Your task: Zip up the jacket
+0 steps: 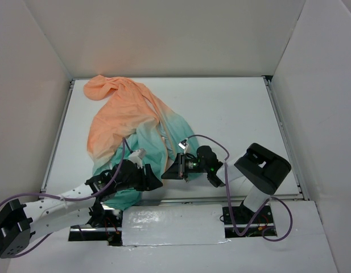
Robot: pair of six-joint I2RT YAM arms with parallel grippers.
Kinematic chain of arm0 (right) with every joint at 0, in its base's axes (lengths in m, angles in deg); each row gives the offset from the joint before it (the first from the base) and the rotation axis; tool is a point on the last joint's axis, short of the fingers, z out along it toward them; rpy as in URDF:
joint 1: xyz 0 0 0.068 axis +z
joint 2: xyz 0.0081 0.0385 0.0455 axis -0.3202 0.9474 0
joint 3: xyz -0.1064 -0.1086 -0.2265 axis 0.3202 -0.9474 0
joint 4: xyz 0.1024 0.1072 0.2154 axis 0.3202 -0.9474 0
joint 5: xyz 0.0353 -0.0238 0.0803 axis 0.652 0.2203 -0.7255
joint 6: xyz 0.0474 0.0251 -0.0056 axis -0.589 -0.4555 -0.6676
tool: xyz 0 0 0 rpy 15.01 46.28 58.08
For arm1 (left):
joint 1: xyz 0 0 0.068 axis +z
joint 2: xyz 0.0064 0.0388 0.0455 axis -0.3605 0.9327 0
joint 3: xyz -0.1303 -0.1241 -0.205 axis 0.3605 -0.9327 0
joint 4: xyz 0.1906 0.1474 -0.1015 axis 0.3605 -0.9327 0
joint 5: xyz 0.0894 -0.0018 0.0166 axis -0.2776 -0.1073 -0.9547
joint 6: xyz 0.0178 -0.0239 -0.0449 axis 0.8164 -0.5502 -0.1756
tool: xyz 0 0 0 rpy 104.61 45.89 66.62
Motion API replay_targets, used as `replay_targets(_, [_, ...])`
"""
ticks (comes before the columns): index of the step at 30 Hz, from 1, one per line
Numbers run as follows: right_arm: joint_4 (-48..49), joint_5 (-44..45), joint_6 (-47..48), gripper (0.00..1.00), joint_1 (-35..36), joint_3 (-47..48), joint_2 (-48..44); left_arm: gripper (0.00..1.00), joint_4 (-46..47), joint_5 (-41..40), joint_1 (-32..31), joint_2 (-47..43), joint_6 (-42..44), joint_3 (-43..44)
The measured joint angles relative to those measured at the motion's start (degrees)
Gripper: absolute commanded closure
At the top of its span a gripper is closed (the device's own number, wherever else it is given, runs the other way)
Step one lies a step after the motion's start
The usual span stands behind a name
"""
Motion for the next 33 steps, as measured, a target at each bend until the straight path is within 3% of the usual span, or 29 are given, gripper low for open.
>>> replay_targets(14, [0.8, -0.2, 0.0, 1.0, 0.0, -0.1, 1.0, 0.66, 7.0, 0.9, 0.0, 0.0, -0.2, -3.6])
replay_targets(22, [0.3, -0.2, 0.8, 1.0, 0.0, -0.1, 1.1, 0.56, 7.8, 1.4, 0.0, 0.0, 0.2, -3.8])
replay_targets(29, [-0.7, -0.5, 1.6, 1.0, -0.2, 0.1, 1.1, 0.63, 7.8, 2.1, 0.0, -1.1, 0.4, -3.8])
replay_targets(33, [-1.7, -1.2, 2.2, 1.0, -0.7, 0.4, 1.3, 0.53, 8.0, 2.4, 0.0, -2.6, 0.6, -3.8])
